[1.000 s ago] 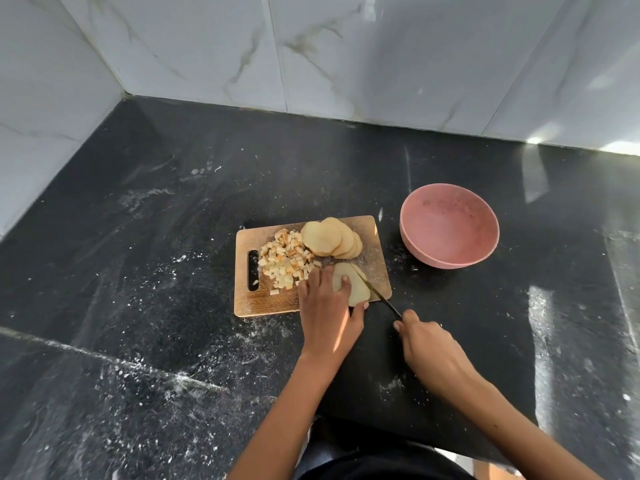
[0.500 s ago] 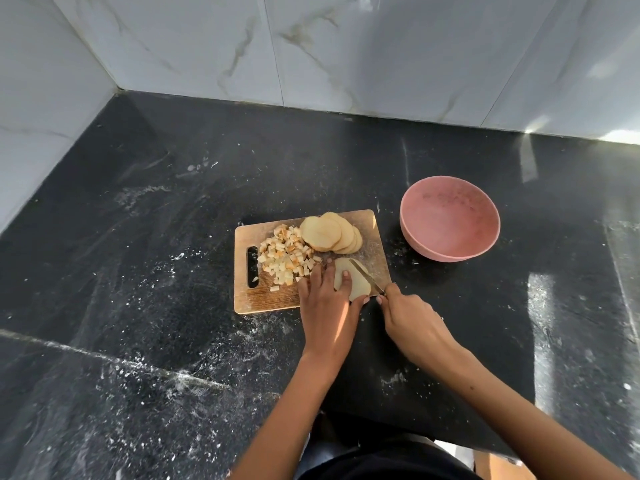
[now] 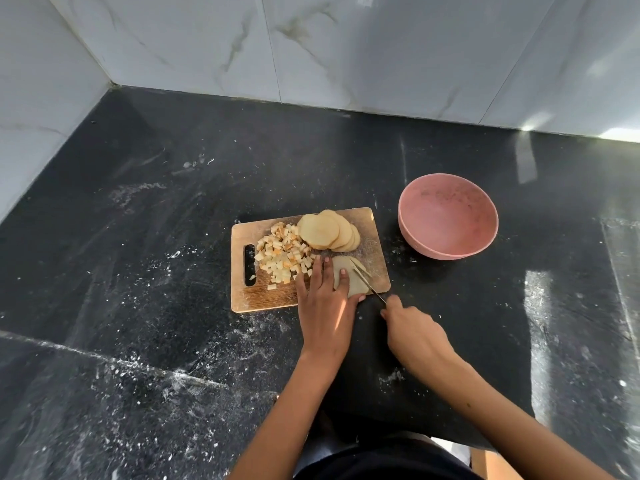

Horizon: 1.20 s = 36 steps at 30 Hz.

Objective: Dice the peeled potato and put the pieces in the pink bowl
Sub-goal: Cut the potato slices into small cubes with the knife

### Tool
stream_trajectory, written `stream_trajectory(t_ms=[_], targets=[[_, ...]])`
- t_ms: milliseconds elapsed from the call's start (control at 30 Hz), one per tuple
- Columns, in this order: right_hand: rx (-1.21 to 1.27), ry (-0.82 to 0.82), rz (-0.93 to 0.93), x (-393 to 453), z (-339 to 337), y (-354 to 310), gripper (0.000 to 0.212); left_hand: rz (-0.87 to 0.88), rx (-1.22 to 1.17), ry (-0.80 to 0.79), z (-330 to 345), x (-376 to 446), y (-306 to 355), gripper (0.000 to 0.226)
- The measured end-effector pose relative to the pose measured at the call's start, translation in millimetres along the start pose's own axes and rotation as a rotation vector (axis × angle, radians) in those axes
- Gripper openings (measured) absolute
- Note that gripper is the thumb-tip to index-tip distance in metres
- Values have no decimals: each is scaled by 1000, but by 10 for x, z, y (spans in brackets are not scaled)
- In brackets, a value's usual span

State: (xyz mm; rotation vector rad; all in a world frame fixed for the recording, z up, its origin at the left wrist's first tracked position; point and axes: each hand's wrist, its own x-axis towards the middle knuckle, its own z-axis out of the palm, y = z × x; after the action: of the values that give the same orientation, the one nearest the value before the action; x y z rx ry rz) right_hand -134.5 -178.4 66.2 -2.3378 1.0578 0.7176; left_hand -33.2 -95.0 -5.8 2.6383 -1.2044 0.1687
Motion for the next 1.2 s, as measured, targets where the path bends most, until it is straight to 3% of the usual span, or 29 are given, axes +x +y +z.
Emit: stream_trajectory(t_ms=[367,667,900,1033,1200], targets=[[124,50,-38,-127,66,237,26,4,17,-6,-13,-17,17,45],[49,39,-16,-319,106,341,24,18,24,5,-12,-41,41,45],[124,125,-49,-313,-45,188,27,-14,-22,1,-11,-52,23,38],[114,128,-65,-86,-90,-8,28,-17,-73,-5,-45,-69,6,52],[66,129,-73,85,-81,-137,31,5,-68,-20,-25,-86,-34,48]])
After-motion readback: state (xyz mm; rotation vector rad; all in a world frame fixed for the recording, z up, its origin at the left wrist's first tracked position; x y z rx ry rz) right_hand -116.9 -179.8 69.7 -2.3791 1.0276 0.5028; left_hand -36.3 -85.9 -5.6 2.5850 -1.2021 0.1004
